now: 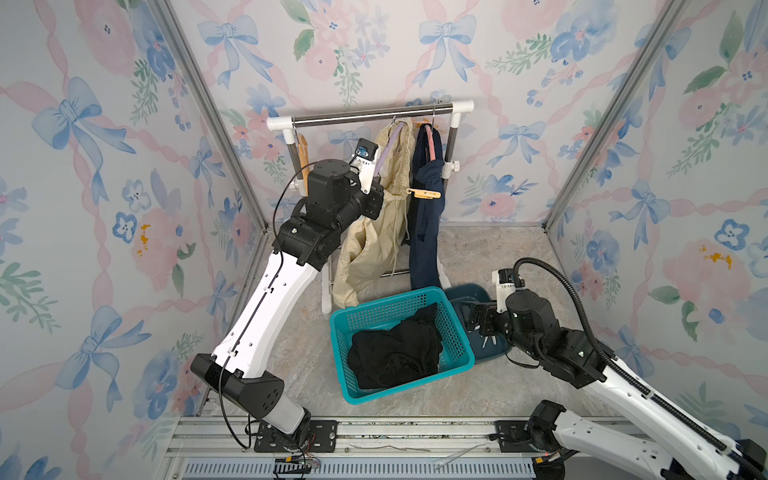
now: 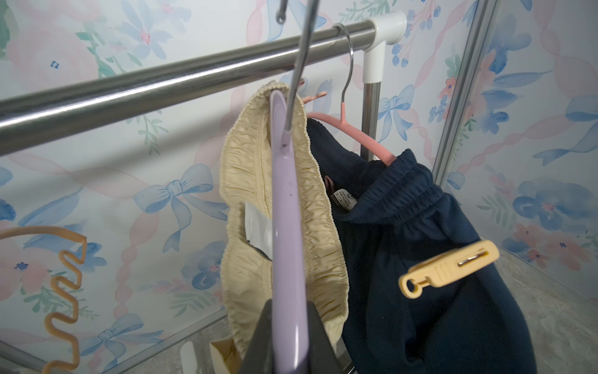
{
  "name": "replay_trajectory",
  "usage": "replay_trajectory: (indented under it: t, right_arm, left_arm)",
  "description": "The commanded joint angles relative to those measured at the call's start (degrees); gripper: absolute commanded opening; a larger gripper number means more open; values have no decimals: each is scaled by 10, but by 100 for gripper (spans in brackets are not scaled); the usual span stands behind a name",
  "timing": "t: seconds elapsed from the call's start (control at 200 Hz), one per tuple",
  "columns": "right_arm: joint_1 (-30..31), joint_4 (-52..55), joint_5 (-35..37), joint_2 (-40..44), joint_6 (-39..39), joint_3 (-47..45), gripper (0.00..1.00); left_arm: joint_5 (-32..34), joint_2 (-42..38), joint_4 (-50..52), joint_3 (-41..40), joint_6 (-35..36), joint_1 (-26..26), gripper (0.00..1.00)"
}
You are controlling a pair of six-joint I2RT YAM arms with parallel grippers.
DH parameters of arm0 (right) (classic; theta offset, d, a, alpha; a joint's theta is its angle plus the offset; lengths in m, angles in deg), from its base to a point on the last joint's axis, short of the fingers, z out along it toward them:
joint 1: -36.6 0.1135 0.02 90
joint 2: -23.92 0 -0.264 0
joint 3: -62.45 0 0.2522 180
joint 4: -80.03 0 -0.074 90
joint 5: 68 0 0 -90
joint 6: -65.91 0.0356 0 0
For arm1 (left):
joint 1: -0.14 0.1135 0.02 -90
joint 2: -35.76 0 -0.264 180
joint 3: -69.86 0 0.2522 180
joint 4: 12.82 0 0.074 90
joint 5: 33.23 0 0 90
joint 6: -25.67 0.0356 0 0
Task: Remove the clothespins securing shorts to the hanger
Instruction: Pick up the hanger from the clothesline, then adjust the shorts in the basket.
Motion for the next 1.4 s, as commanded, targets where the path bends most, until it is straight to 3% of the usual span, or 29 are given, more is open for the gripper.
replay_trajectory:
  t: [0.0,0.605,0.865,1.395]
  right_arm:
    - [1,-8,-1,3,-7,5,96]
    - [-32,29,-1,33,-40,30,96]
    - [-53,48,9,68,-31,27,97]
    - [-66,52,7,61,-34,37,97]
  left_arm:
    - [8,-47,-79,-11,-5,-2,0]
    - [32,-247,-96,-222,-73,-5,0]
    - [9,-327,-89,-231,-95,-6,0]
    - [-88,-414,-44,-155,-131,-6,0]
